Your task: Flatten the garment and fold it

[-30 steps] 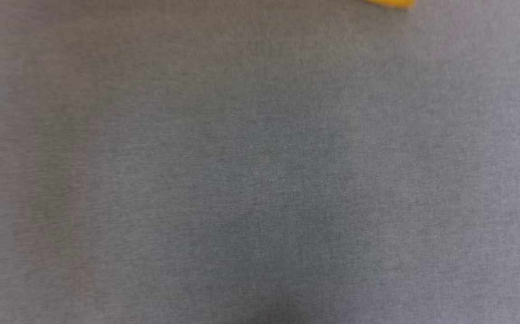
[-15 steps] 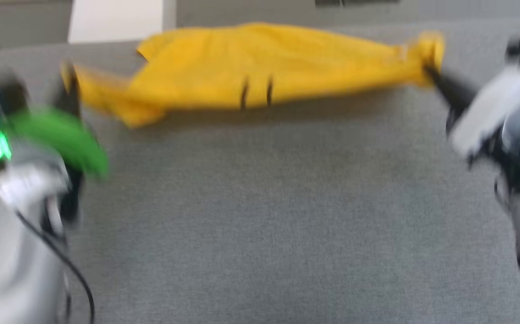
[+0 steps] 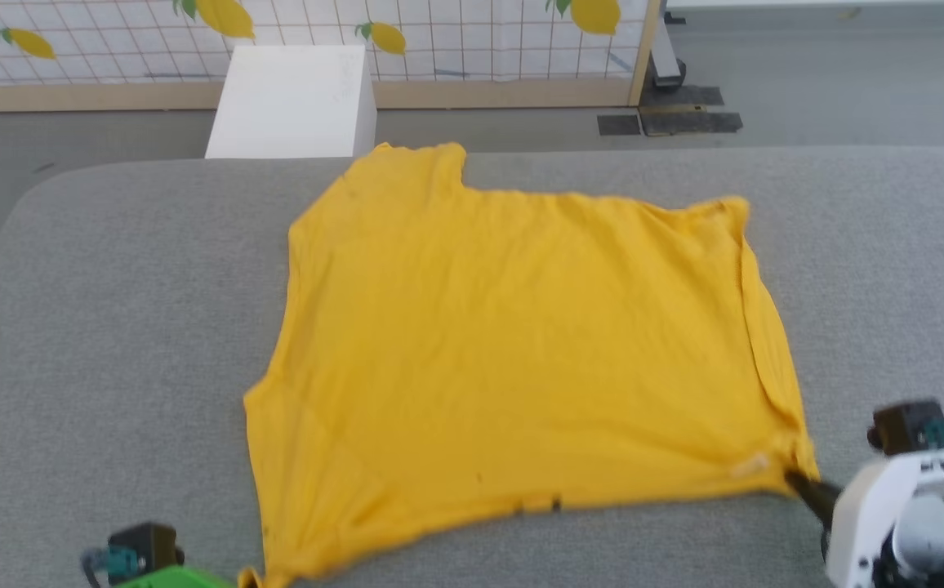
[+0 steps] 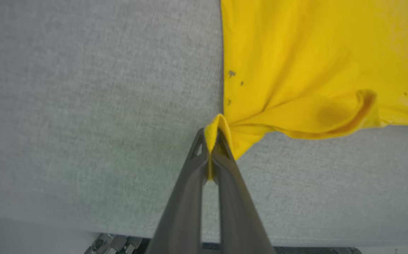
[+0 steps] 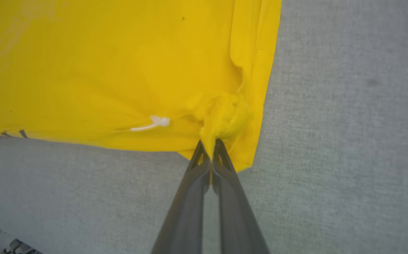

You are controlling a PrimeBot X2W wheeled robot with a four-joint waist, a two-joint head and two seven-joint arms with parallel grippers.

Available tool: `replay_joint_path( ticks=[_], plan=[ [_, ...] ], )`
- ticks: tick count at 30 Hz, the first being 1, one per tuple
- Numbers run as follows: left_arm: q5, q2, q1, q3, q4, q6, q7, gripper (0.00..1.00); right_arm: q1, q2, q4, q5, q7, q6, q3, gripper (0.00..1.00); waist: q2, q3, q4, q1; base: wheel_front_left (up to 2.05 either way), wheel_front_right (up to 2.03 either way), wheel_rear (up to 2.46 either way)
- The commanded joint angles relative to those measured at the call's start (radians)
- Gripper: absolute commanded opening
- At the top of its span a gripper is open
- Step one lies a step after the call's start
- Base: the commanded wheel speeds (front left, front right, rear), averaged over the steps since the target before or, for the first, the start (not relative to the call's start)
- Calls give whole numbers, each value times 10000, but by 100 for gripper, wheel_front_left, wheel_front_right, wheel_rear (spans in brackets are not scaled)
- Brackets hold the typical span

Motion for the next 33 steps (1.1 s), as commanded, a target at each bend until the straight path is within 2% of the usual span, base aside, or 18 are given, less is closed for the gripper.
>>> replay_joint_path(
  ticks=[1, 5, 9, 16, 19, 23, 29, 33],
  plan=[
    [-188, 66, 308, 12, -31, 103, 227, 0, 316, -115, 34, -85, 258, -15, -13, 0, 0, -139, 123, 2, 0, 0, 0],
    [-535, 295, 952, 7, -110, 285, 936, 0, 1074, -428, 75, -400, 1371, -15, 4, 0, 0, -219, 117, 2, 0, 0, 0],
    [-714, 449, 1367, 122, -380, 424, 1181, 0, 1614, -348, -137, -238, 2565, -15, -297, 0, 0, -271, 76, 2, 0, 0, 0],
    [-663, 431, 1038, 542, -1563, 362, 568, 0, 1343, -98, -1187, -405, 2892, -15, -942, 0, 0, -138, -72, 2, 0, 0, 0],
    [-440, 515, 175, 589, -2072, 267, 448, 0, 872, 22, -1714, -497, 3053, -15, -1177, 0, 0, 53, -105, 2, 0, 0, 0],
    [-141, 583, -1455, 399, -2036, 55, 584, 0, 146, 210, -2117, -774, 3390, -15, -1610, 0, 0, 534, -92, 2, 0, 0, 0],
    [123, 461, -3933, 196, -815, -483, 502, 0, -1216, 504, -2205, -1449, 4016, -15, -1953, 0, 0, 1469, -185, 2, 0, 0, 0],
    [249, 410, -5153, 140, 87, -891, 259, 0, -1950, 587, -2098, -1829, 4696, -15, -1784, 0, 0, 2204, -224, 2, 0, 0, 0]
  ],
)
